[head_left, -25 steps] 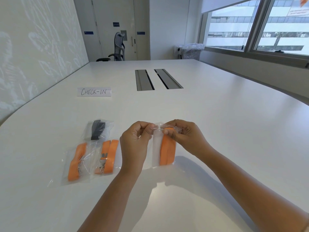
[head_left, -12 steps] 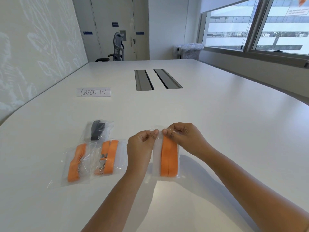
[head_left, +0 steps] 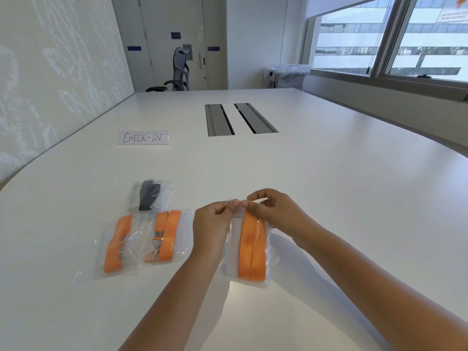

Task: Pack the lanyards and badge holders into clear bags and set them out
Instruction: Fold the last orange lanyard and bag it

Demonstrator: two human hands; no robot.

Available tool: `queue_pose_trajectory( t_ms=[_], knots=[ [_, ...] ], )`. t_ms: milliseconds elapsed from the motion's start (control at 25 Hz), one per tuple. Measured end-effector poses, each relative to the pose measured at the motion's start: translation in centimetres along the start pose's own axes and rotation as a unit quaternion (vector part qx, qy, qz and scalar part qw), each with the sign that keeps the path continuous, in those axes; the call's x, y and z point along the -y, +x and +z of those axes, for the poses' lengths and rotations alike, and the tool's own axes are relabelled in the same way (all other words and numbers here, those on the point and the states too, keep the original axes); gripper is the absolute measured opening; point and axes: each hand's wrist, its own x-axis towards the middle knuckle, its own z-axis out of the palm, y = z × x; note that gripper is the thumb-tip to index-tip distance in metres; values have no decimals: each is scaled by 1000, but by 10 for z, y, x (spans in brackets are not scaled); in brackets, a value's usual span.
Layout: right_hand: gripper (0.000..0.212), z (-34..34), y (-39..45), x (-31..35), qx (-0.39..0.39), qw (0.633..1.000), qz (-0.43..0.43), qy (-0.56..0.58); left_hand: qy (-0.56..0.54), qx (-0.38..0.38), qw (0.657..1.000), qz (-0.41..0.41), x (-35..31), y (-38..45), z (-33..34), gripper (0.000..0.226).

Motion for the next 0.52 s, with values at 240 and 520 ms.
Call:
queue_pose_trajectory(
  t_ms=[240, 520],
  knots=[
    [24, -5, -1, 3, 73, 985, 151, 50, -2, 25, 1000, -12, 3, 1, 0, 6],
    [22, -9, -2, 6, 74, 982, 155, 76, -3, 20, 998, -52, -1, 0, 2, 19]
  ],
)
